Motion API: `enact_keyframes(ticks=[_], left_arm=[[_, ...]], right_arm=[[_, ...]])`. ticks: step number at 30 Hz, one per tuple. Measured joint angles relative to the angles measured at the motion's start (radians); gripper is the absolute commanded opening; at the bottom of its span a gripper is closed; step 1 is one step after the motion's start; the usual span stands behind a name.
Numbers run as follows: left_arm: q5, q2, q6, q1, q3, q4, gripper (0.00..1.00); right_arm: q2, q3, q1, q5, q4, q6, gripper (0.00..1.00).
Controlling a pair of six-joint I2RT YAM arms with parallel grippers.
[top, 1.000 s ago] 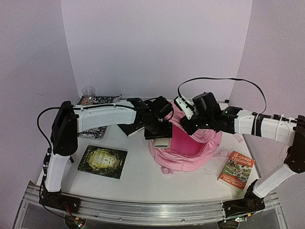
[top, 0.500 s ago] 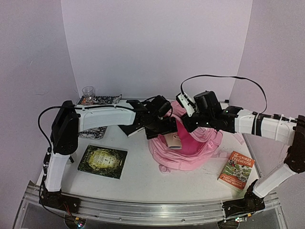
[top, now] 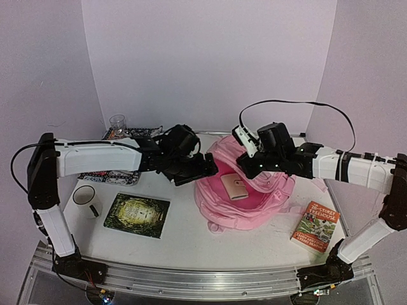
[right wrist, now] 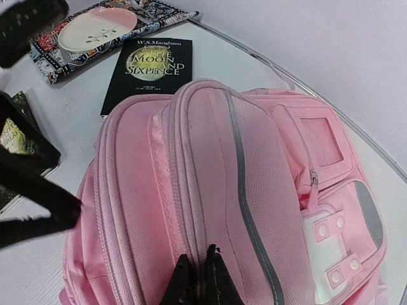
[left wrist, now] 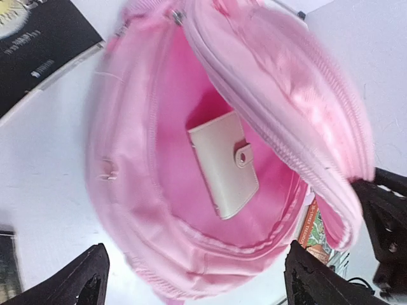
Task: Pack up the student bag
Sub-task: Place the card case in the second largest pocket of the bag, then rotate the student bag at the center of the board.
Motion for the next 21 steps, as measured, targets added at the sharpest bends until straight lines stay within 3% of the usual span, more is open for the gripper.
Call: enact_keyframes(ticks=[5,9,18,21], left_arm=[[-0.002,-0.109,0.049,0.075,-0.098,0.009,0.98],[0.018,-0.096,0.091,0.138,-0.116,0.027,0.95],[0.155,0.064,0.179,0.190,-0.114,0.075,0.92],[0.198,0.099,0.197,0.189,-0.114,0.089,0.88]], right_arm=[[0.021,-0.017,0.001,-0.045,0.013,0.017,0.01],[0.060,-0.047,0.007,-0.084,0.036,0.043,0.12],[0.044,-0.146,0.014,-0.063,0.065,0.173,0.65],[-0.025,-0.186,0.012,-0.010,0.059,0.250,0.74]])
